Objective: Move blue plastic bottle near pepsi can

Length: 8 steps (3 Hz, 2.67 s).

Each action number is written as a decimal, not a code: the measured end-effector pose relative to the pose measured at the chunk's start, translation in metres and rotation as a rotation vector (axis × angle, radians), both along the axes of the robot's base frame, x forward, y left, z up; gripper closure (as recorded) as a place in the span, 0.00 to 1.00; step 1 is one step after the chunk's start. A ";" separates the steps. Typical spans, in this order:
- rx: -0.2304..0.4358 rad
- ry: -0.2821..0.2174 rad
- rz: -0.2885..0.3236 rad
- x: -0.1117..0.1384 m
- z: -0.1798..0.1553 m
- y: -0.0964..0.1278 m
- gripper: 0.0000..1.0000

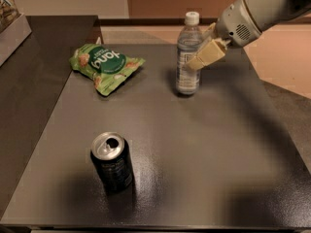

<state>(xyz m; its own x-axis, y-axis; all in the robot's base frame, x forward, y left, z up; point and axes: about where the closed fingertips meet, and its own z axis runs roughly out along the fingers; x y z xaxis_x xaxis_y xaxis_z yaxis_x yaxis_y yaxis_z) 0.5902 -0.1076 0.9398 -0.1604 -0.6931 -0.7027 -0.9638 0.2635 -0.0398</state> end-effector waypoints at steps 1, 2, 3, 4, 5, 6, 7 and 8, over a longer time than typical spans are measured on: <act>0.035 -0.007 0.046 -0.013 0.000 0.012 1.00; 0.070 -0.003 0.110 -0.033 0.000 0.026 1.00; 0.087 0.002 0.195 -0.056 0.006 0.044 1.00; 0.092 0.022 0.274 -0.079 0.007 0.055 1.00; 0.099 0.054 0.347 -0.105 0.000 0.065 1.00; 0.106 0.085 0.408 -0.128 -0.013 0.073 1.00; 0.117 0.105 0.451 -0.144 -0.023 0.080 1.00; 0.136 0.113 0.487 -0.157 -0.029 0.088 1.00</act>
Offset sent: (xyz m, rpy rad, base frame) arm -0.0618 0.0406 0.0030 0.1142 0.0002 0.1882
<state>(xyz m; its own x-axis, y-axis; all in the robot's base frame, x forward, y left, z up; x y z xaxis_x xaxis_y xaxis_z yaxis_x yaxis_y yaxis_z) 0.4330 -0.0194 0.9109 0.0778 -0.6099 -0.7887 -0.9723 -0.2211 0.0751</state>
